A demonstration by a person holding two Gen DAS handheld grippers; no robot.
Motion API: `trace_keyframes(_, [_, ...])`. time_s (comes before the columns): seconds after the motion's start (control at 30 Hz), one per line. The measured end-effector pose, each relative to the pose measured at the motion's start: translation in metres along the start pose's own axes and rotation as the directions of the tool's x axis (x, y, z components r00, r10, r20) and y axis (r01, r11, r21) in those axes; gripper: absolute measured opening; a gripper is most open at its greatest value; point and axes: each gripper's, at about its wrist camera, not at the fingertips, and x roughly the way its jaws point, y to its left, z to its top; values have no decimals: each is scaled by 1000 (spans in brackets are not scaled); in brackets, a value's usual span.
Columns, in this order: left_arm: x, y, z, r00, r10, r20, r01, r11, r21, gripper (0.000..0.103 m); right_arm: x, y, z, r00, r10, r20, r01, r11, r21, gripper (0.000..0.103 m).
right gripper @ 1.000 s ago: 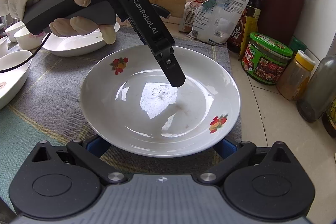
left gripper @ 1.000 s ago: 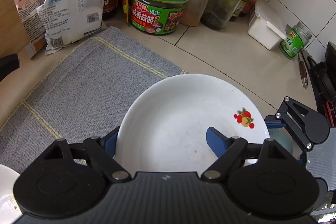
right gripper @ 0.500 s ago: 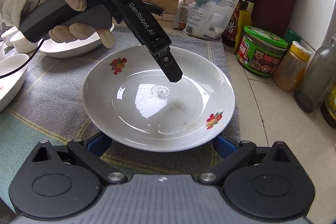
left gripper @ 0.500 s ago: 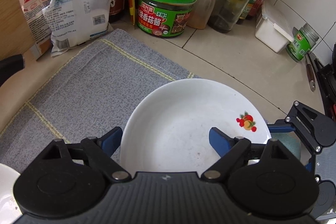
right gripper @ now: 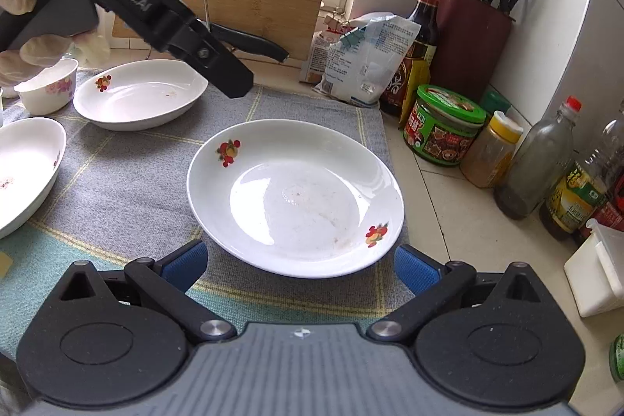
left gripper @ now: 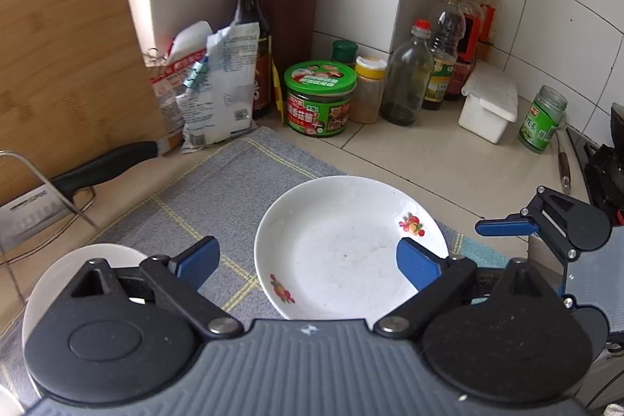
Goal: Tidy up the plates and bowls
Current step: 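Withdraw the left tool while the right tool approaches the large stained flat plate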
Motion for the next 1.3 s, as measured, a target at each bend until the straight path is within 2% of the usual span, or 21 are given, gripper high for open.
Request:
trace_keyframes(0.1, [-28, -5, -19, 997, 63, 51, -60, 997, -47, 100, -6, 5, 2, 1000, 6, 14, -6, 1000, 1, 103])
trace_keyframes(0.27, [-67, -10, -51, 972, 216, 93, -202, 970, -138, 101, -9, 12, 3, 998, 50, 40, -51, 999, 17, 103])
trace_keyframes(0.37, [-88, -13, -75, 947, 310, 87, -288, 936, -200, 101, -6, 20, 2, 995, 90, 35, -91, 995, 34, 103])
trace_keyframes(0.57, [-110, -21, -114, 912, 408, 49, -391, 898, -201, 101, 0, 43, 0, 990, 142, 8, -142, 990, 18, 103])
trace_keyframes(0.63, [-118, -25, -126, 905, 424, 43, -408, 890, -203, 101, 1, 52, 1, 986, 164, -2, -164, 986, 25, 103])
trace_keyframes(0.8, [-138, -28, -157, 904, 427, 27, -412, 886, -214, 101, 1, 74, 6, 986, 164, -32, -163, 986, 45, 103])
trace_keyframes(0.9, [-152, -28, -175, 910, 415, 20, -401, 889, -220, 101, -2, 85, 8, 981, 191, -37, -189, 980, 69, 103])
trace_keyframes(1.03, [-165, -25, -200, 916, 401, -12, -392, 889, -238, 101, -5, 102, 11, 981, 183, -65, -177, 981, 78, 103])
trace_keyframes(1.3, [-173, -11, -245, 923, 379, -60, -381, 887, -260, 101, -12, 131, 14, 972, 216, -97, -206, 973, 107, 103])
